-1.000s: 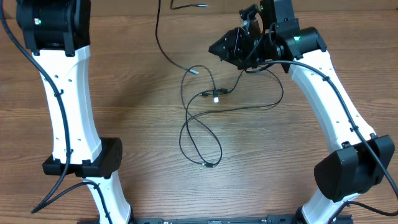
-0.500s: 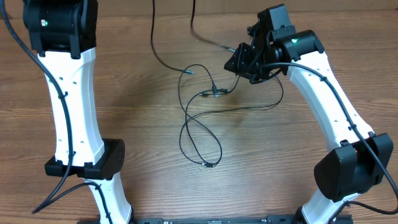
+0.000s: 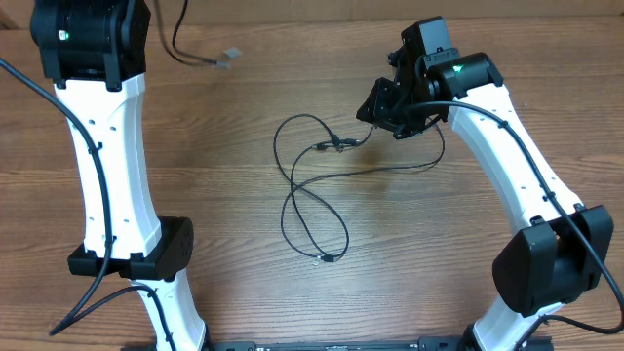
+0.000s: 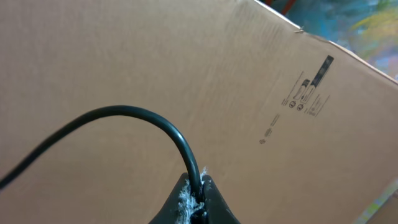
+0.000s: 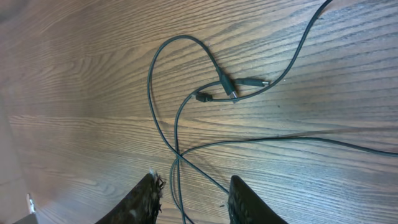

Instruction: Untangle cables

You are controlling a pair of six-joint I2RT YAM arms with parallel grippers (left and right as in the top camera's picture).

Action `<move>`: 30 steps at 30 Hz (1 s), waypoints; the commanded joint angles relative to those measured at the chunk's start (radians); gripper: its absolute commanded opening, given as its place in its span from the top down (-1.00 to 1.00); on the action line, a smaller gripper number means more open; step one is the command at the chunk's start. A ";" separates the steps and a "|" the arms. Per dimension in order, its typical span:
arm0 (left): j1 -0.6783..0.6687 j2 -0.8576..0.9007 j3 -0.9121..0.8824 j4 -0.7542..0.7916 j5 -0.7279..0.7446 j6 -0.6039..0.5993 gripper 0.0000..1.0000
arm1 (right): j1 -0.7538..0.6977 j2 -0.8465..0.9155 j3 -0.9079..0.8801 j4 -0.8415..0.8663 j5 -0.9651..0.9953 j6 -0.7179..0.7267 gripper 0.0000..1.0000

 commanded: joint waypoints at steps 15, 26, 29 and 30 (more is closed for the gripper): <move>-0.009 -0.013 -0.202 0.116 -0.128 -0.401 0.91 | 0.001 -0.022 -0.005 -0.029 0.011 -0.014 0.36; 0.143 0.074 -0.226 0.129 -0.311 -0.352 0.91 | 0.001 -0.022 -0.005 -0.095 0.011 -0.014 0.49; 0.219 0.121 -0.226 0.121 -0.306 -0.296 0.91 | 0.001 -0.022 -0.005 -0.103 0.011 -0.014 0.50; 0.244 0.137 -0.226 0.111 -0.307 -0.296 0.91 | 0.001 -0.022 -0.005 -0.103 0.011 -0.014 0.49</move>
